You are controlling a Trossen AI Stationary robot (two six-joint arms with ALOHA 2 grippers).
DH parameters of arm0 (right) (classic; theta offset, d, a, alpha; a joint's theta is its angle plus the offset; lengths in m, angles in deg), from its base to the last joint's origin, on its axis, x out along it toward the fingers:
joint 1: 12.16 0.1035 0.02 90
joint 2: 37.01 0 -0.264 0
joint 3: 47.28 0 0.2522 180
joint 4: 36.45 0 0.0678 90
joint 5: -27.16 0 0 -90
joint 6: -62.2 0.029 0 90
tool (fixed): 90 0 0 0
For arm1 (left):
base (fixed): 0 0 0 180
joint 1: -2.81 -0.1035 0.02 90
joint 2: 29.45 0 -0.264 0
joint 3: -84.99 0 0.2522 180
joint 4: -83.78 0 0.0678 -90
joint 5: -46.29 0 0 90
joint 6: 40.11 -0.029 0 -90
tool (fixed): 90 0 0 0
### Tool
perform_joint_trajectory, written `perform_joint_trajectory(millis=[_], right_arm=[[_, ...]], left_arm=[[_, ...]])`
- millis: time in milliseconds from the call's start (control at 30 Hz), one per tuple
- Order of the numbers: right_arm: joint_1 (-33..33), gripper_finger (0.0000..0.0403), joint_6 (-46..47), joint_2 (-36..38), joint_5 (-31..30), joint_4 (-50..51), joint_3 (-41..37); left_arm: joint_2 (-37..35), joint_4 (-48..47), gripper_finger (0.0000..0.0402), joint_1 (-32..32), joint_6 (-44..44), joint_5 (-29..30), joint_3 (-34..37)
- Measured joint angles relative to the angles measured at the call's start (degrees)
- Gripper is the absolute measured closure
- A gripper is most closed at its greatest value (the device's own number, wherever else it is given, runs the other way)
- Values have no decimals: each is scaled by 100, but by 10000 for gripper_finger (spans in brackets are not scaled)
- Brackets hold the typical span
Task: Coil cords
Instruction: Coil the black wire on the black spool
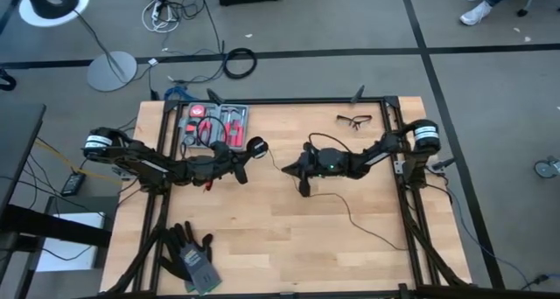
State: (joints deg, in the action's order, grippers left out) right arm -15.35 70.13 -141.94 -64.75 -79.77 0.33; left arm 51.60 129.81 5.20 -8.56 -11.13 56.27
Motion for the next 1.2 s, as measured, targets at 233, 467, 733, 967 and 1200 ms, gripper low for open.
perform_joint_trajectory(millis=[233, 467, 733, 967, 1200], right_arm=[[-43, 340, -154, -200, -68, 119, 184], [-71, 291, -212, -233, -363, 623, 182], [-25, 293, -151, -320, -326, 567, 180], [-28, 378, -152, -318, -321, 383, 184], [-15, 401, -32, -318, -284, 684, 291]], left_arm=[[-2, 206, 401, 2, -126, -65, 7], [-2, 354, 401, 2, -140, -129, -2], [-2, 513, 401, 2, -264, -136, -2], [-2, 502, 401, 2, -260, -184, -2], [-2, 498, 401, 2, -247, -182, -2]])
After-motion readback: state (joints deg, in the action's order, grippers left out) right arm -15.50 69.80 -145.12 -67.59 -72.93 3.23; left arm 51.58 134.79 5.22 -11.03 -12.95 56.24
